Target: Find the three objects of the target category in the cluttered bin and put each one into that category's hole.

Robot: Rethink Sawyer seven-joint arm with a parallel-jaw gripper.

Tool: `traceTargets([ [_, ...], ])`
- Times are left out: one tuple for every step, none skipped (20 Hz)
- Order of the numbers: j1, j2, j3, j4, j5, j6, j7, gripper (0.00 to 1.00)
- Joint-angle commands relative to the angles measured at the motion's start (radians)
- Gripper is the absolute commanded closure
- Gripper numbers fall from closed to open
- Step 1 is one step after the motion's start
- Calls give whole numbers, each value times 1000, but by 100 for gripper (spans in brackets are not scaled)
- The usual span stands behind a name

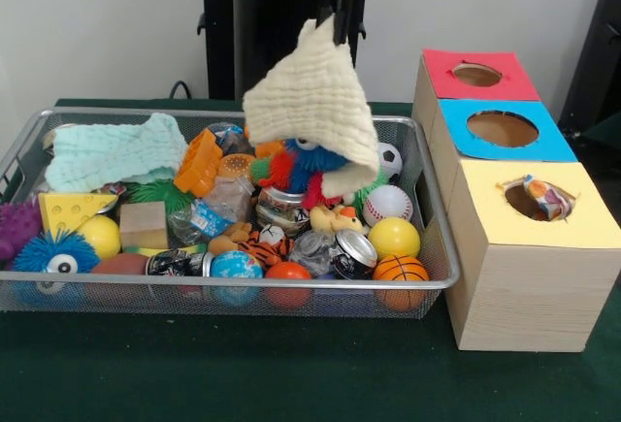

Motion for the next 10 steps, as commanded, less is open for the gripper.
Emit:
traceTargets([
  [43, 7, -14, 93, 53, 36, 224, 100],
  [51, 5, -19, 95, 57, 39, 229, 100],
  [57, 1, -23, 100, 62, 43, 231, 100],
  [61, 7, -25, 90, 66, 44, 231, 100],
  [61, 12, -23, 91, 73, 42, 229, 100],
  [68, 12, -25, 93, 78, 37, 230, 100],
  [68, 17, -23, 93, 83, 31, 227, 100],
  [69, 23, -22, 85, 85, 30, 225, 100],
  [68, 25, -21, 82, 84, 28, 216, 100],
  [67, 26, -20, 78, 80, 19, 207, 100],
])
